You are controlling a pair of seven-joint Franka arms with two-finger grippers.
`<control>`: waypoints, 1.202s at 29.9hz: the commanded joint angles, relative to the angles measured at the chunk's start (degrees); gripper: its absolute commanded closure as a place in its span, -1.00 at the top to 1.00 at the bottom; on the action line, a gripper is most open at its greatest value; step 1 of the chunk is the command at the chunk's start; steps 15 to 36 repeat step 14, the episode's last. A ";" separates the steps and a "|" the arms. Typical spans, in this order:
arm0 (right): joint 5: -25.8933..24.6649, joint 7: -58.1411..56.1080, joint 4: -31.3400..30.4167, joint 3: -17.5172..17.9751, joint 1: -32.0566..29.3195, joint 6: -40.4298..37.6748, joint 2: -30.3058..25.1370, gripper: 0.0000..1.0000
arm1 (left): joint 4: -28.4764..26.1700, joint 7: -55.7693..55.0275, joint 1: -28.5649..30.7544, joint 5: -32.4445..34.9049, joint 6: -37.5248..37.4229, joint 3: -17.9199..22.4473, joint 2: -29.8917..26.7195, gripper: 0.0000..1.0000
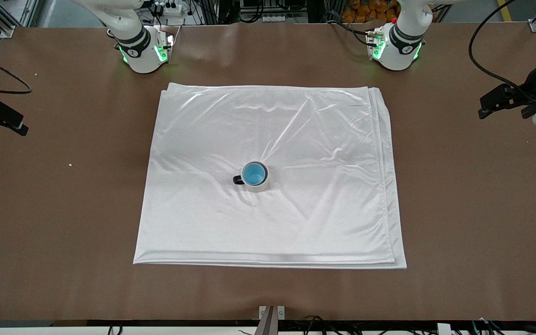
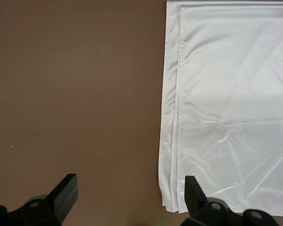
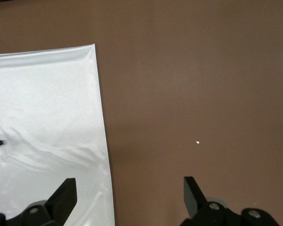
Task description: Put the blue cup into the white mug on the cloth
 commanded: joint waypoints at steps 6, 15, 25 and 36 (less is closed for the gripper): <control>0.09 0.62 -0.12 0.24 -0.39 -0.33 -0.38 1.00 | 1.01 -0.20 -0.40 0.63 0.10 0.18 0.45 1.00; 0.09 0.62 -0.12 0.24 -0.39 -0.50 -0.38 1.00 | 1.10 -0.11 -0.05 0.72 0.10 0.27 0.89 1.00; 0.09 0.62 -0.12 0.24 -0.39 -0.50 -0.38 1.00 | 1.10 -0.11 -0.05 0.72 0.10 0.27 0.89 1.00; 0.09 0.62 -0.12 0.24 -0.39 -0.50 -0.38 1.00 | 1.10 -0.11 -0.05 0.72 0.10 0.27 0.89 1.00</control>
